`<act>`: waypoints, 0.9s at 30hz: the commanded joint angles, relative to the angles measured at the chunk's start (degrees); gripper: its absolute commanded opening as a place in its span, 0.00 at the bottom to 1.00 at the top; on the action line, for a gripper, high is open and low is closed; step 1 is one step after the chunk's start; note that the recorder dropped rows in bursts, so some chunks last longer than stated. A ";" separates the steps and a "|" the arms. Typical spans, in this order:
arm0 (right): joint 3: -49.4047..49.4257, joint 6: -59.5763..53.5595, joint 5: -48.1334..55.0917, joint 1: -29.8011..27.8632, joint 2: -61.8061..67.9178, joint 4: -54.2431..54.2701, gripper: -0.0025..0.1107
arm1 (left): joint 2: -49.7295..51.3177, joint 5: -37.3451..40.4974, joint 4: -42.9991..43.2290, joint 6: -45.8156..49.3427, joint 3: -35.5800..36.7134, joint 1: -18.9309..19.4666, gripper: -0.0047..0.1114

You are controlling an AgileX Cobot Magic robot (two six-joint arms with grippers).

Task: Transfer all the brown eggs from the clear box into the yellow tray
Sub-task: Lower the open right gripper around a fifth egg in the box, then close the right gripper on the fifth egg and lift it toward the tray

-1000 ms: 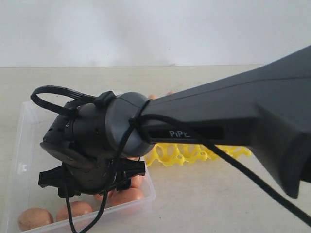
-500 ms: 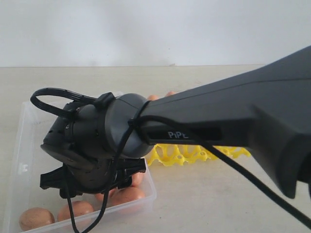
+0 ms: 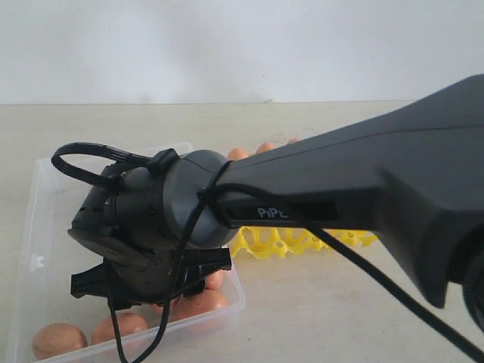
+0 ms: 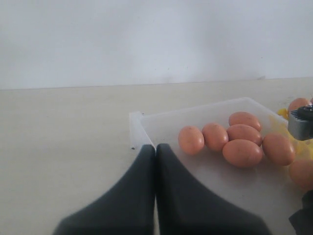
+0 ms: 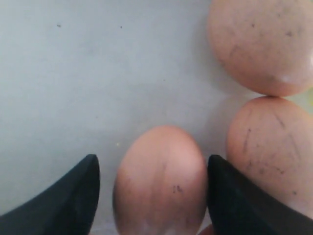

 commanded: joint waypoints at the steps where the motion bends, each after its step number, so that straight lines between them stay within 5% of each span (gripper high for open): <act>1: -0.30 -0.77 0.92 -0.46 0.18 -0.69 0.43 | -0.17 -0.06 -0.31 0.03 -0.15 -0.40 0.00; 6: -0.30 -2.95 0.99 -0.46 0.18 -0.69 0.30 | -0.17 -0.06 -0.31 0.03 -0.15 -0.40 0.00; 11: -0.30 -11.24 -1.71 -0.30 -1.30 -2.44 0.02 | -0.17 -0.06 -0.31 0.03 -0.15 -0.40 0.00; 19: -0.30 -11.21 3.50 0.57 -5.24 -16.09 0.02 | -0.17 -0.06 -0.31 0.03 -0.15 -0.23 0.00; 27: -0.30 -10.50 -0.12 -1.68 -9.50 -17.52 0.02 | -0.17 -0.06 -0.31 0.03 -0.15 -0.23 0.00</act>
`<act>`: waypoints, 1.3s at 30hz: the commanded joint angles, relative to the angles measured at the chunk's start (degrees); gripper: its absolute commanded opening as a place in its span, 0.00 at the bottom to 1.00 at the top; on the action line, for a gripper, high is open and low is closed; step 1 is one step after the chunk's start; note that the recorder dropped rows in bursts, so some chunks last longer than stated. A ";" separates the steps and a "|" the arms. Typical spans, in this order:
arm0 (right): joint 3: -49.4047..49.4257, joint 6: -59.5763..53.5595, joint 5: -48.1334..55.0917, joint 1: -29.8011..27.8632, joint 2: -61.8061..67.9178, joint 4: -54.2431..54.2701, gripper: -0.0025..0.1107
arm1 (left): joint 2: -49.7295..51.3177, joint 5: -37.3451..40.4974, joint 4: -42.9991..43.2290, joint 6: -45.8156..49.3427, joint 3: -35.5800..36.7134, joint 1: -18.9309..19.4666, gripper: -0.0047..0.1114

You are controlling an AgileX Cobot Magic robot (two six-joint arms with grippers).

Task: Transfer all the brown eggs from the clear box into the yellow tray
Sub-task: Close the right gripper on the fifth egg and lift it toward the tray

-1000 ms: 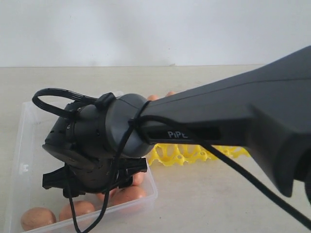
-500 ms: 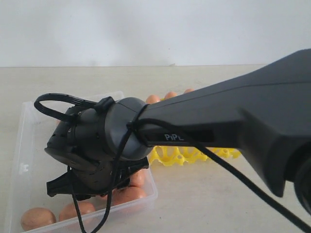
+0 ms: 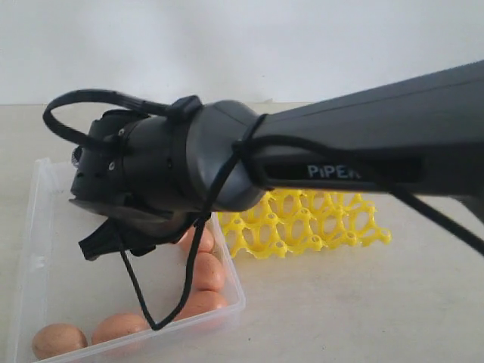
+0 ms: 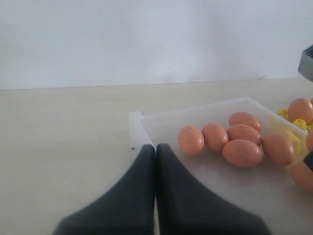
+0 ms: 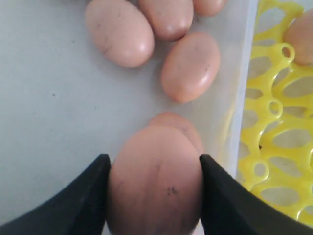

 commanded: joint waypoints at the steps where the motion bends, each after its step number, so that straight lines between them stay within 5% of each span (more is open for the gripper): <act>1: -0.30 0.00 -2.80 -1.61 -3.53 -1.30 0.02 | -0.17 -0.06 -0.31 0.03 -0.15 -0.23 0.00; 10: 0.06 -6.52 -5.89 -6.12 -9.50 -1.10 0.02 | -0.17 -0.06 -0.31 0.03 -0.15 -0.23 0.00; 22: 14.66 -10.79 -25.15 -17.19 -18.83 2.61 0.02 | -0.17 -0.06 -0.31 0.03 -0.15 -0.23 0.00; 32: 22.76 -27.52 -37.21 -25.75 -24.44 15.34 0.02 | -0.17 -0.06 -0.31 0.03 -0.15 -0.23 0.00; 39: 29.98 -53.58 -50.57 -27.42 -25.20 36.55 0.02 | -0.17 -0.06 -0.31 0.03 -0.15 -0.23 0.00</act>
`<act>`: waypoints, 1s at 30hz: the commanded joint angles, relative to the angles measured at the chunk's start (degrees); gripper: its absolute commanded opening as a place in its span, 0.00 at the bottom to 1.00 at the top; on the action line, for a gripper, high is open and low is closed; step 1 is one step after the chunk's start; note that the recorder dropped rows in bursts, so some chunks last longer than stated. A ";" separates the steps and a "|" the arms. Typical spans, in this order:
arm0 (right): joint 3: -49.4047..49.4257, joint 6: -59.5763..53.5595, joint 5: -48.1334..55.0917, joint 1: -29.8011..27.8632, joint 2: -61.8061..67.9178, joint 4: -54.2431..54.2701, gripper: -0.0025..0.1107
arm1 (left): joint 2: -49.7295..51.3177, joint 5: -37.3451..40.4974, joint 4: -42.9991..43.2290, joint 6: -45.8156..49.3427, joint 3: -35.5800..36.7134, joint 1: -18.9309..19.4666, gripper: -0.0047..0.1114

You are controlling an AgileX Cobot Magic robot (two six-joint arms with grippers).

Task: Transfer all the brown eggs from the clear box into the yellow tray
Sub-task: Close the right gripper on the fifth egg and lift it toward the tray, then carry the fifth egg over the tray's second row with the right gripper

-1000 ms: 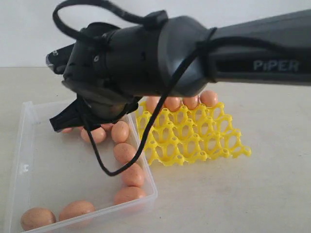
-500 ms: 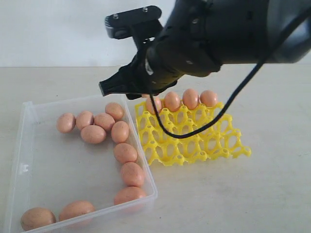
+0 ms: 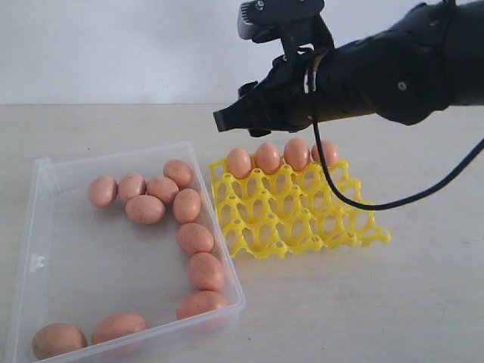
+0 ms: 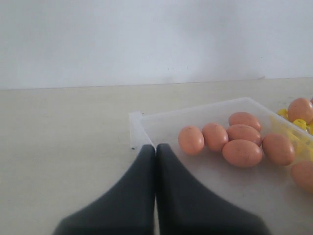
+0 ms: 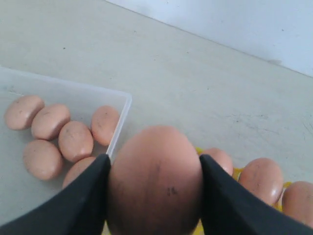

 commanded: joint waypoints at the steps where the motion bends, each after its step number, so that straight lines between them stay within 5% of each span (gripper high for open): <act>1: 5.01 -19.98 -10.59 -0.52 -1.03 16.69 0.02 | -0.17 -0.06 -0.31 0.03 -0.15 -0.23 0.00; 6: 9.46 -31.54 -18.28 -0.52 -1.03 29.47 0.02 | -0.17 -0.06 -0.31 0.03 -0.15 -0.23 0.00; 30: 9.81 -22.30 -21.62 2.30 8.37 24.67 0.02 | -0.17 -0.06 -0.31 0.03 -0.15 -0.23 0.00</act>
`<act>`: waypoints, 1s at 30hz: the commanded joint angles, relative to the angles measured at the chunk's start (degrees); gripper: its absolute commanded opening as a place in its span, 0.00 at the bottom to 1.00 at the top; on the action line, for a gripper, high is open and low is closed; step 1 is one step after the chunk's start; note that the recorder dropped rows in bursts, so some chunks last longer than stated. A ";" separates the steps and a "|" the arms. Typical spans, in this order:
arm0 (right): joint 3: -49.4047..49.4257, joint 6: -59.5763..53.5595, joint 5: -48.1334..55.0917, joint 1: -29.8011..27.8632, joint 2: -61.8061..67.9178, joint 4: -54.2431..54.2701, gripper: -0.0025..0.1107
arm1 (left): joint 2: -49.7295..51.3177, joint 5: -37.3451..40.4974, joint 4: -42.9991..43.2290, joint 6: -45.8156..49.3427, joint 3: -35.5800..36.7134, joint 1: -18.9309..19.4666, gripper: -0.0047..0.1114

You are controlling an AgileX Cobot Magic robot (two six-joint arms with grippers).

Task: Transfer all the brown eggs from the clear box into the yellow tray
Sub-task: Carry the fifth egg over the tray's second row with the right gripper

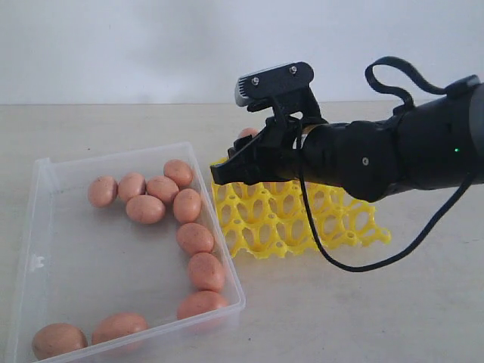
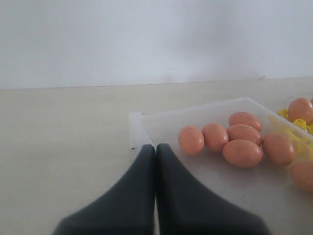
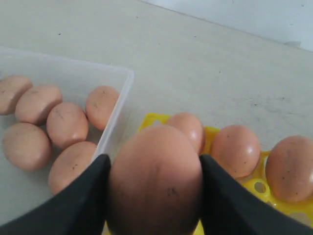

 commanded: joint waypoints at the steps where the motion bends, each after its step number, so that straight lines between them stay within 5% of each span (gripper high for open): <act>1: 0.13 1.11 -2.53 0.09 2.27 -1.00 0.02 | -0.17 -0.06 -0.31 0.03 -0.15 -0.23 0.00; 30: -4.61 5.89 -3.79 0.21 10.20 -3.29 0.02 | -0.17 -0.06 -0.31 0.03 -0.15 -0.23 0.00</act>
